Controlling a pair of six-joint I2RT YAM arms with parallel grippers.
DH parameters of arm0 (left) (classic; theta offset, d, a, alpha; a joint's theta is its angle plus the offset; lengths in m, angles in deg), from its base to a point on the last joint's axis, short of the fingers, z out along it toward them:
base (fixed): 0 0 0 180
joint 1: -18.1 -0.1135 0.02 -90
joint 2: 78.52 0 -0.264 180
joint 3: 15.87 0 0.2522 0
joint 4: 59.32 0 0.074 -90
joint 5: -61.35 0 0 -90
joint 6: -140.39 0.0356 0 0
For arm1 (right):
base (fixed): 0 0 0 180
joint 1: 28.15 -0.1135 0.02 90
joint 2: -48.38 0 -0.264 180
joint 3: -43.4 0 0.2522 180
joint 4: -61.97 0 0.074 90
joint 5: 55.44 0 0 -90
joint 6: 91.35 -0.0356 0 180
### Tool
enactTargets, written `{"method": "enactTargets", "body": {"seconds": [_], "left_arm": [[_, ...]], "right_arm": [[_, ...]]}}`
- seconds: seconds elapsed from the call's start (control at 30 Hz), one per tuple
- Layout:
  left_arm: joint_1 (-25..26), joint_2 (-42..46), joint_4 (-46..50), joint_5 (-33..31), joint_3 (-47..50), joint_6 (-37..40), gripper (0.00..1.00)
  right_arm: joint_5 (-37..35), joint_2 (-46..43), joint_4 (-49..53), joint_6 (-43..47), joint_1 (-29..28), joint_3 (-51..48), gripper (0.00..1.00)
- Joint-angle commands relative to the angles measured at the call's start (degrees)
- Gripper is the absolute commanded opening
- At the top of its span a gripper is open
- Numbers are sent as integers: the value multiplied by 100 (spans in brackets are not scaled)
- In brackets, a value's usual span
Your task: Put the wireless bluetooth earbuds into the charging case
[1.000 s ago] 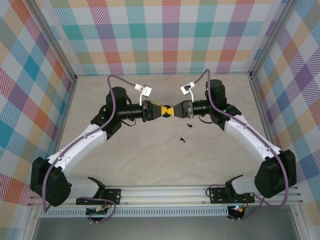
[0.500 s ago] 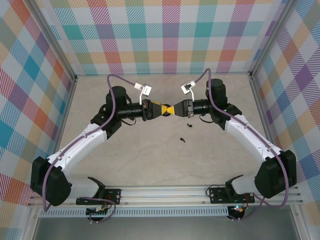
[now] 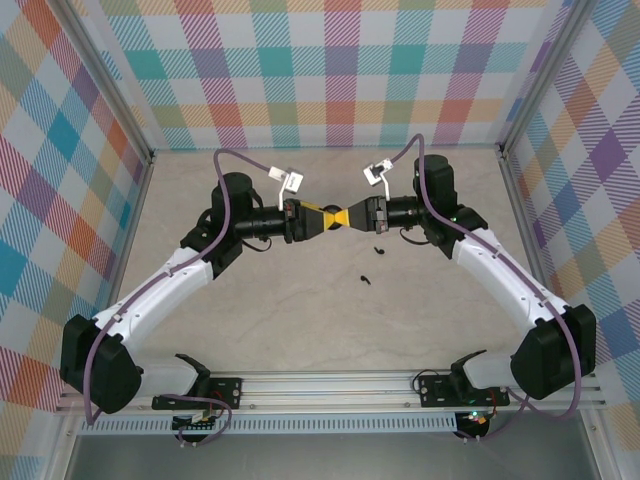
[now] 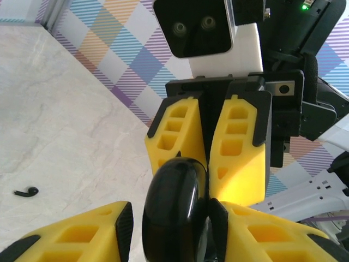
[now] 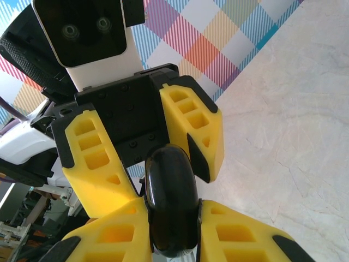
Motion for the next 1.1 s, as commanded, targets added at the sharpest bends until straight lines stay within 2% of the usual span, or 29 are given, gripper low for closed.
{"method": "enactTargets", "body": {"seconds": [0.0, 0.53, 0.67, 0.8, 1.07], "left_arm": [[101, 107, 44, 366, -39, 47, 43], [186, -19, 42, 456, -136, 48, 34], [219, -77, 42, 470, -180, 50, 24], [227, -105, 135, 334, -196, 92, 11], [231, -103, 708, -167, -351, 554, 9]], "right_arm": [[55, -141, -70, 138, -54, 190, 19], [359, -141, 90, 259, -67, 208, 22], [373, -110, 347, 442, -91, 247, 24], [193, -130, 660, 622, -98, 310, 30], [-802, -366, 1520, 992, -98, 582, 48]]}}
